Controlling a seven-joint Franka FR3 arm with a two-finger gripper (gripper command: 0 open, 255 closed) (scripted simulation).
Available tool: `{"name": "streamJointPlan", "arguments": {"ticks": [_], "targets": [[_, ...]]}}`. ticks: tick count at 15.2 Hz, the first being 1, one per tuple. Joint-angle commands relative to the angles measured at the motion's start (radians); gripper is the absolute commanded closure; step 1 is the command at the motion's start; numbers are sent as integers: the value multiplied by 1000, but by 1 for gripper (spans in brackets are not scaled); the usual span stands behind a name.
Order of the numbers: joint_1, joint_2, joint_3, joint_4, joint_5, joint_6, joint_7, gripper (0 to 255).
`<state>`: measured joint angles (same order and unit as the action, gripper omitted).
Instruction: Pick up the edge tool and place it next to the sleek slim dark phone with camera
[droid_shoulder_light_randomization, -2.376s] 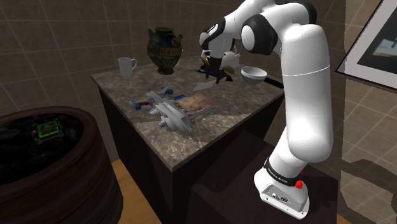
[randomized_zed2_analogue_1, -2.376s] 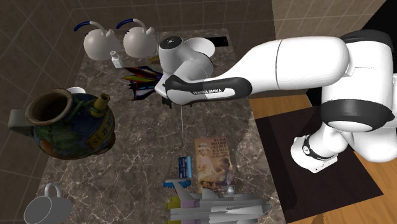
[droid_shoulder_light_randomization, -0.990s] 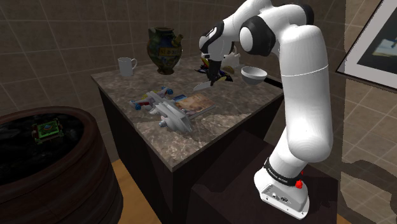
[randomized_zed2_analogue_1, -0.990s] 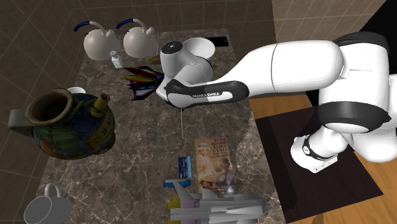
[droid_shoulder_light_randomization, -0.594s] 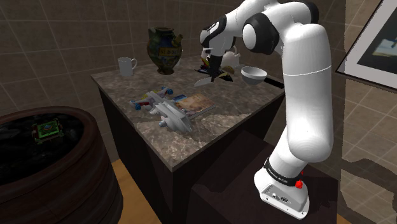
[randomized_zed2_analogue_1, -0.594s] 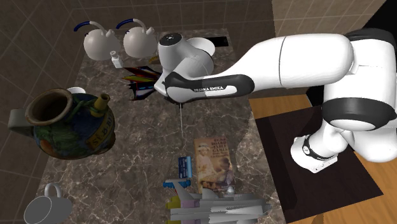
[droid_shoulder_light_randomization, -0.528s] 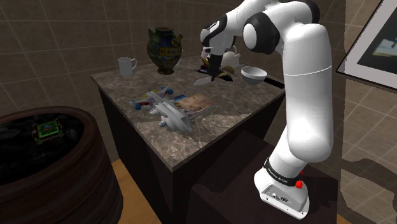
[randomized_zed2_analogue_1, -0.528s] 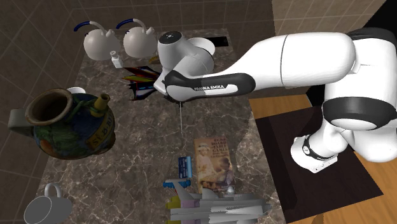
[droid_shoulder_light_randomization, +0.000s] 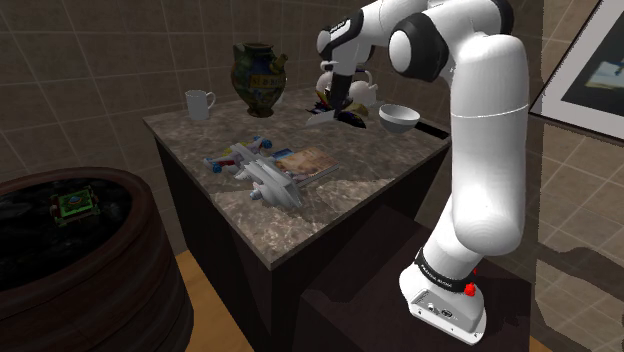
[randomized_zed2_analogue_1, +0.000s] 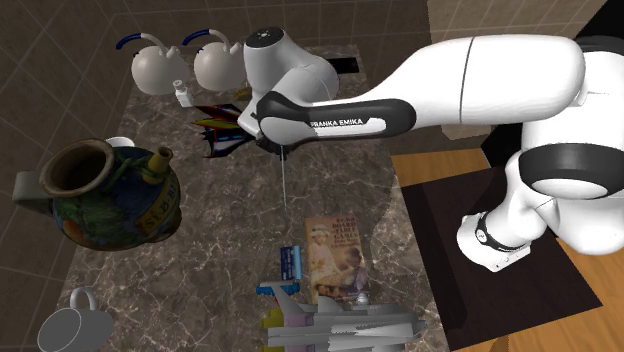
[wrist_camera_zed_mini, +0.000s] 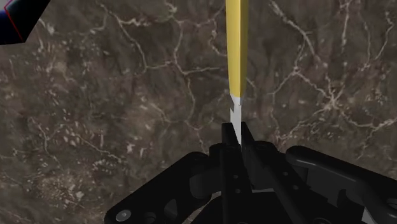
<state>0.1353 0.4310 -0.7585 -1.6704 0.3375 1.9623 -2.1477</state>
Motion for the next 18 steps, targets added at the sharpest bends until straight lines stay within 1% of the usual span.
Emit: {"name": "streamJointPlan", "arguments": {"ticks": [1, 7, 12, 18], "targets": [[3, -10, -5, 15, -9, -23, 7, 255], [4, -29, -14, 63, -27, -84, 20, 255], [-33, -91, -56, -21, -58, -57, -67, 255], [-99, -134, -102, -79, -81, -40, -183, 255]]}}
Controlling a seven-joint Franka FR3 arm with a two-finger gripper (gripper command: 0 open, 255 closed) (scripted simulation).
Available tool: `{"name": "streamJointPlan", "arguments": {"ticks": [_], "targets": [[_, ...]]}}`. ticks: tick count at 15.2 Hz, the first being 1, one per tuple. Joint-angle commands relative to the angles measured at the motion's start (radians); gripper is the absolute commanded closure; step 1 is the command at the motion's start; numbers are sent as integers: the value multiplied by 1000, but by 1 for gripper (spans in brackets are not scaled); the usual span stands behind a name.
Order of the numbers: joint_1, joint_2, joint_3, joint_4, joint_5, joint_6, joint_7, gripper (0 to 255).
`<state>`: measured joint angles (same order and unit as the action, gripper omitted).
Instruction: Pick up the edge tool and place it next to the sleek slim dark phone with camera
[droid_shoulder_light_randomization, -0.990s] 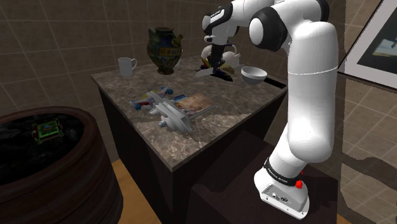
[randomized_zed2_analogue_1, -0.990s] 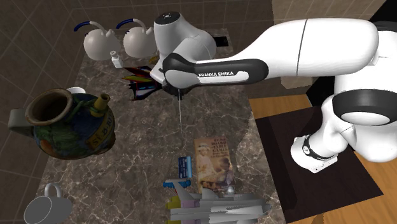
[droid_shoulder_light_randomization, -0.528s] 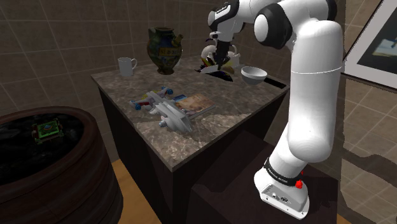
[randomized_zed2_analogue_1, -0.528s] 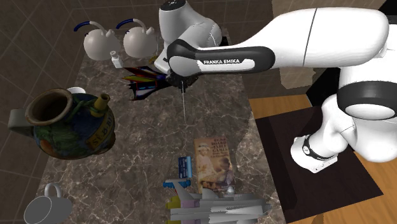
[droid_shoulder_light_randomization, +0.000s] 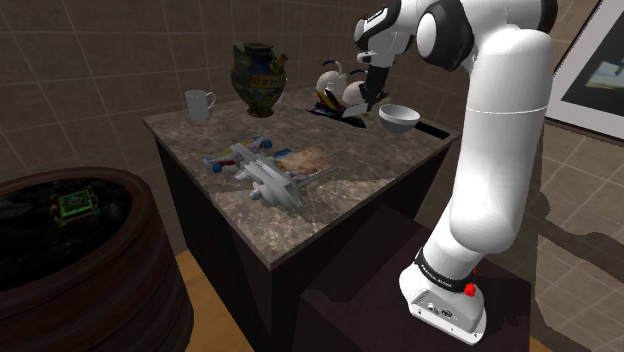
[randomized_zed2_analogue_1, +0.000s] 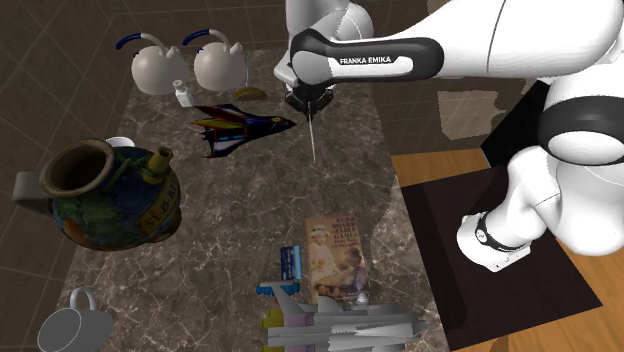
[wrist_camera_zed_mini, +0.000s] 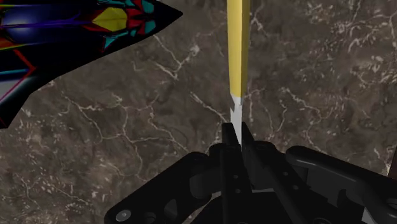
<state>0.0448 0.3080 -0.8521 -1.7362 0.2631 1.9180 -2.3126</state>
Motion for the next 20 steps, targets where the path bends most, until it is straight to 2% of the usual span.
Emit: {"name": "streamJointPlan", "arguments": {"ticks": [1, 9, 17, 20], "targets": [[-22, -14, -15, -18, -8, 5, -39, 255], [-156, 1, -61, -15, 10, -4, -222, 255], [-347, 85, -74, 70, 74, -45, -423, 255], [-349, 96, -67, 43, 86, -10, -431, 255]]}}
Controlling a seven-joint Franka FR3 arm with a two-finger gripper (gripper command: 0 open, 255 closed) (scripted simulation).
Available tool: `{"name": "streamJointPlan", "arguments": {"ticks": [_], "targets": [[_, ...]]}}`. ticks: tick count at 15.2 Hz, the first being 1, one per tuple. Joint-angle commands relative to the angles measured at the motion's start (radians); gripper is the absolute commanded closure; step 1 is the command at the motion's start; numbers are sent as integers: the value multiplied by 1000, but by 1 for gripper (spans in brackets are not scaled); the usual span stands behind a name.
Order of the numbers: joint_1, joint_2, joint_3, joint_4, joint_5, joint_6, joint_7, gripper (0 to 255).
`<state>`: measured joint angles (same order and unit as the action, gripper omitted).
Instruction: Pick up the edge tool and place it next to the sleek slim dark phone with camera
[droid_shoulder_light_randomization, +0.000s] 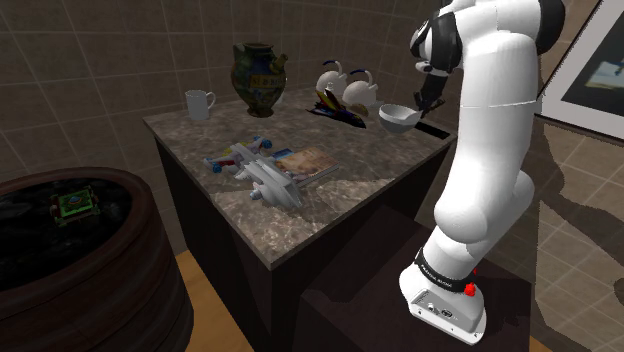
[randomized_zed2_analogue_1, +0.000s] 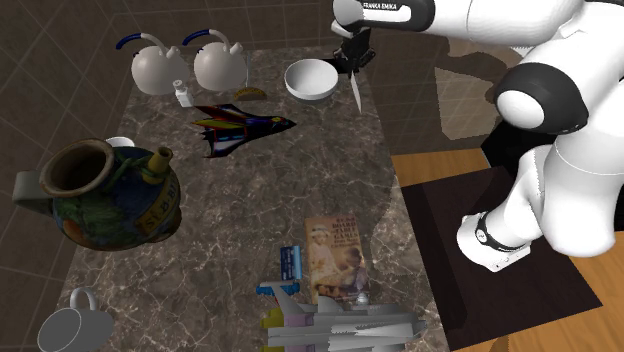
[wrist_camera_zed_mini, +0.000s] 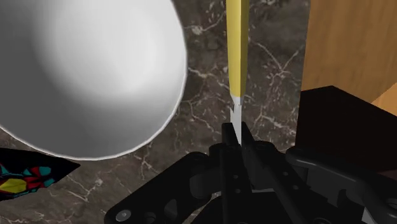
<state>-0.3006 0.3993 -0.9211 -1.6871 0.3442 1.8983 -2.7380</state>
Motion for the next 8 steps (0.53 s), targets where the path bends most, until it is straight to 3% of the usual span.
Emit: {"name": "streamJointPlan", "arguments": {"ticks": [1, 8], "targets": [[-4, 9, 5, -15, 9, 21, -8, 255], [-15, 44, 26, -69, 44, 97, -32, 255]]}}
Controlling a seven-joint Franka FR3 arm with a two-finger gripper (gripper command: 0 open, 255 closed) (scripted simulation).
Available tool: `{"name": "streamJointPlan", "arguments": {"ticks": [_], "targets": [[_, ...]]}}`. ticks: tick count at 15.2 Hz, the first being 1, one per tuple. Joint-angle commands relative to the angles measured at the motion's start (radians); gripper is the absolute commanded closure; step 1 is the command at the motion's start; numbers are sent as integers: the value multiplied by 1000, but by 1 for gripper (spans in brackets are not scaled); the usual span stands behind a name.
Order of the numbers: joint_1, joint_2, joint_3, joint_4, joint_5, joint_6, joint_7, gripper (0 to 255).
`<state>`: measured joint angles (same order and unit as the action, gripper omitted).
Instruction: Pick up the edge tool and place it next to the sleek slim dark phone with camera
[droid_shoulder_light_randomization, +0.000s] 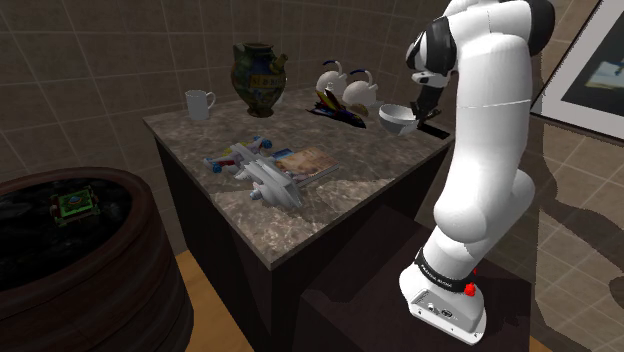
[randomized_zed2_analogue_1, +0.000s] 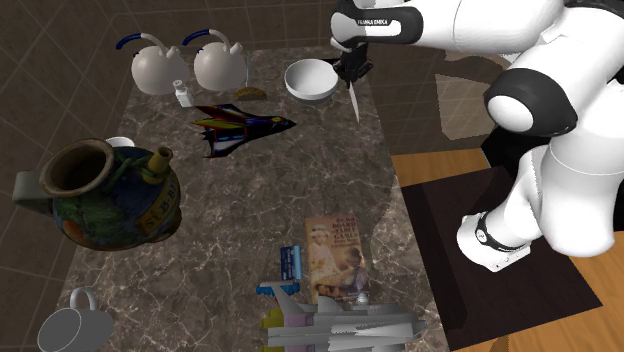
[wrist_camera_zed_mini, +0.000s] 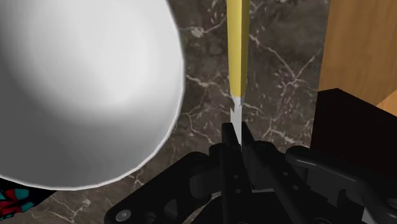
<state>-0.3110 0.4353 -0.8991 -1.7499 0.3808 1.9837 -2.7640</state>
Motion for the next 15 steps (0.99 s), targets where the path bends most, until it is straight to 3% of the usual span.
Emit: {"name": "streamJointPlan", "arguments": {"ticks": [1, 9, 14, 15], "targets": [[-6, 13, 8, -13, 13, 22, -9, 255], [-29, 67, 43, -59, 65, 106, -42, 255], [-28, 58, 39, -51, 65, 101, -43, 255], [-28, 58, 39, -51, 65, 101, -43, 0]]}}
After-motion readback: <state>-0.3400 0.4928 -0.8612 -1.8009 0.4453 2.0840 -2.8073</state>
